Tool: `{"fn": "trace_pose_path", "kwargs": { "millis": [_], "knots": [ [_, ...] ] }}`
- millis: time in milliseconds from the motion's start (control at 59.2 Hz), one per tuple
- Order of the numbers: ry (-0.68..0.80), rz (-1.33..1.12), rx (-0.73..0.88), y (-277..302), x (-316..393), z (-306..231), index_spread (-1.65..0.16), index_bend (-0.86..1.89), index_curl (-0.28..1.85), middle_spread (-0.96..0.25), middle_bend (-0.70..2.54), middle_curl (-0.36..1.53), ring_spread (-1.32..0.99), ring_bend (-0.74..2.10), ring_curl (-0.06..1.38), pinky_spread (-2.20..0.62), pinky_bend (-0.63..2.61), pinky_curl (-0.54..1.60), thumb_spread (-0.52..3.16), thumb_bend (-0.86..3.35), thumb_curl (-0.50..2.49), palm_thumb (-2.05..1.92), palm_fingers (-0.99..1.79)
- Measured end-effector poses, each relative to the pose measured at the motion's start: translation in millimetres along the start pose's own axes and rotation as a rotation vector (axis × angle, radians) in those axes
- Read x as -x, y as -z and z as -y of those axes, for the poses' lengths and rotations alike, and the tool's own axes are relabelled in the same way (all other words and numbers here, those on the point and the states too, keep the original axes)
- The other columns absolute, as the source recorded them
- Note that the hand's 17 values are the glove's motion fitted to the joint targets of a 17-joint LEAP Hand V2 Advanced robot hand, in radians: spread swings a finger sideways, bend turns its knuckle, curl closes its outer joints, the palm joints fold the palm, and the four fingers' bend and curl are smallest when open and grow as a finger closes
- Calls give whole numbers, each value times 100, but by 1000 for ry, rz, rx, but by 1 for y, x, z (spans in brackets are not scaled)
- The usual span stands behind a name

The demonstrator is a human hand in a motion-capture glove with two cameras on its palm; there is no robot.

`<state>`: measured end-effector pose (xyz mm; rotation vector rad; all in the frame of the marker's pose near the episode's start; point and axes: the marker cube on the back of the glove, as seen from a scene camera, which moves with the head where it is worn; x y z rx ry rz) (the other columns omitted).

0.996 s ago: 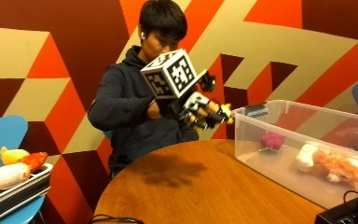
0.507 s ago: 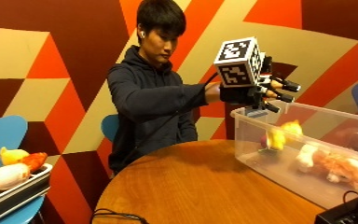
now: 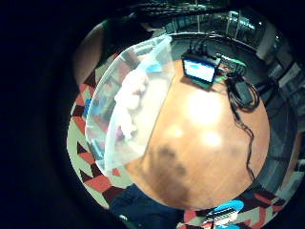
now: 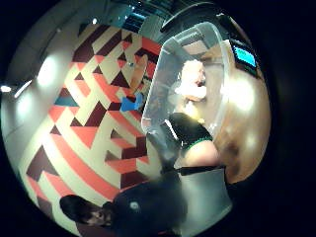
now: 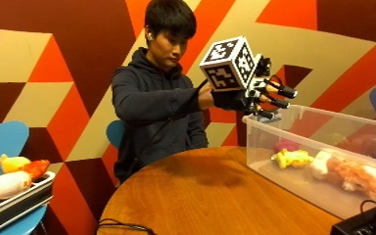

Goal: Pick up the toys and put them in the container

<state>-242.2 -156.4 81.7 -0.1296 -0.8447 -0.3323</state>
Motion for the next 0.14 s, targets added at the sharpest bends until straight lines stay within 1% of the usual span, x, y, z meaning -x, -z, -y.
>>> {"fn": "trace_pose_path", "kwargs": {
  "millis": [135],
  "knots": [
    [-2, -19, -7, 10, -8, -13, -9, 31, 49, 7, 12, 21, 1, 18, 24, -1, 93, 22, 135, -1, 34, 26, -12]
  ]
}}
